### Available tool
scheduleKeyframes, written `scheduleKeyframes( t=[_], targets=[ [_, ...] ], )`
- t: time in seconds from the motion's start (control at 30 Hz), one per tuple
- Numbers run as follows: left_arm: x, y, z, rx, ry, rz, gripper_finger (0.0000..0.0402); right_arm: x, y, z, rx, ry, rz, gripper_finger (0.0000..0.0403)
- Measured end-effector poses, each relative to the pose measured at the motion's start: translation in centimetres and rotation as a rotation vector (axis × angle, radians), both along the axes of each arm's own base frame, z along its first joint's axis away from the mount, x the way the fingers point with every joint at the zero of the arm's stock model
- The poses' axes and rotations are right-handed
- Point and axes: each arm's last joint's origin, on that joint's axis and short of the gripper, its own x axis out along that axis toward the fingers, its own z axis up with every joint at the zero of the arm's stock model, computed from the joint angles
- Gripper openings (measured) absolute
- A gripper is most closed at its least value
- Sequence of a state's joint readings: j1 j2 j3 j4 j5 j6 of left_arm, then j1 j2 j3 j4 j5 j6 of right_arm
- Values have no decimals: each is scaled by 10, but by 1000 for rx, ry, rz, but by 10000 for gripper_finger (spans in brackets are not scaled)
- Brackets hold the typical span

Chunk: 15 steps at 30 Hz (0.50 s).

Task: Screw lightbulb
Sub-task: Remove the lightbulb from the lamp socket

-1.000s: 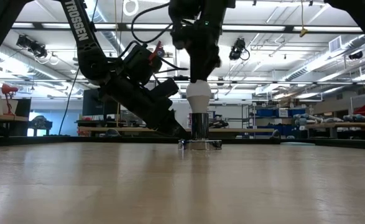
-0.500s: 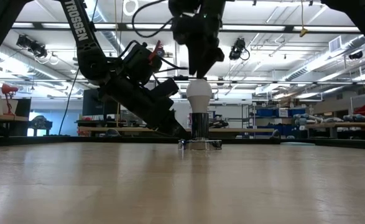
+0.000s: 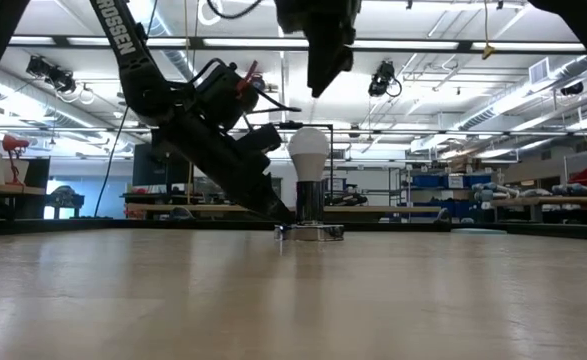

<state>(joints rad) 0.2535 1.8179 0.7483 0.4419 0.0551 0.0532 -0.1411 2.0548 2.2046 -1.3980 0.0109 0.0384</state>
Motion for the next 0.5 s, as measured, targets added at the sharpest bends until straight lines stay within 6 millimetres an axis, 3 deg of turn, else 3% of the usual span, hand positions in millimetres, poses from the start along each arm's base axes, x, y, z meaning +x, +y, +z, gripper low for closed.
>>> scheduleKeyframes(
  t=[0.2,0.4,0.5],
  targets=[
    [-5,-1,12,26,17,4,1,10,25,-9,-111,-25,102,112],
    [-8,-1,16,27,35,6,1,16,36,-15,-154,-53,124,15],
    [-10,-2,14,18,69,9,1,14,40,-16,-155,-45,142,13]
  ],
)
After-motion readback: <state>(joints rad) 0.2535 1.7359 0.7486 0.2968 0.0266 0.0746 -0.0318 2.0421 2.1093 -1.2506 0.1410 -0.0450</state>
